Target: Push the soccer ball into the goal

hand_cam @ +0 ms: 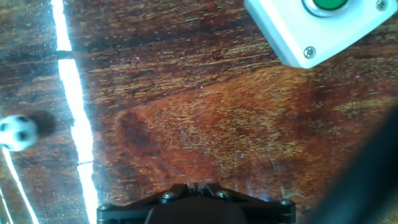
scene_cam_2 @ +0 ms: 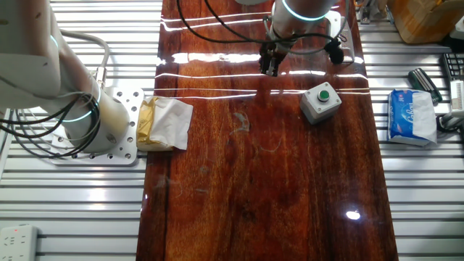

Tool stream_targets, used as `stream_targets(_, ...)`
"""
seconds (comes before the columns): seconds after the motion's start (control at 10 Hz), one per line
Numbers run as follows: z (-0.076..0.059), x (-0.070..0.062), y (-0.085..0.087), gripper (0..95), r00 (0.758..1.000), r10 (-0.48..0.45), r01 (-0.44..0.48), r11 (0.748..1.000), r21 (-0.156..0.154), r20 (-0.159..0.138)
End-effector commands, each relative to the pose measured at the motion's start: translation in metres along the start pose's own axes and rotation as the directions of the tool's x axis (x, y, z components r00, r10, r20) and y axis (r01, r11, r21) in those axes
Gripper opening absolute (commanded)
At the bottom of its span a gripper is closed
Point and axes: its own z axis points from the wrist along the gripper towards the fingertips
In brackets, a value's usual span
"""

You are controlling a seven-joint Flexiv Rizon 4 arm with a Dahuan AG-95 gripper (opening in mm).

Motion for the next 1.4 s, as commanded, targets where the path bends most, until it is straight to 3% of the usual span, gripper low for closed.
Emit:
stream_targets(0.1,0.004,0.000,0.006,0.0,1.000,0.017,-0.017,1.000,0.000,0.002)
stream_targets(0.4,0.010,0.002,0.024,0.0,0.997,0.071,-0.071,0.997,-0.017,-0.002)
stream_targets(0.5,0.009,0.006,0.031,0.0,0.999,0.051,-0.051,0.998,0.024,0.008)
stream_targets(0.7,0.000,0.014,0.038,0.0,1.000,-0.002,0.000,0.998,0.060,0.024)
stream_targets(0.9,-0.002,0.016,0.038,0.0,0.993,-0.117,0.112,0.980,0.164,0.024)
stream_targets(1.1,-0.002,0.016,0.039,0.0,0.991,-0.133,0.127,0.980,0.155,0.030)
stream_targets(1.4,0.001,0.028,0.061,0.0,0.988,-0.133,0.121,0.980,0.158,0.072)
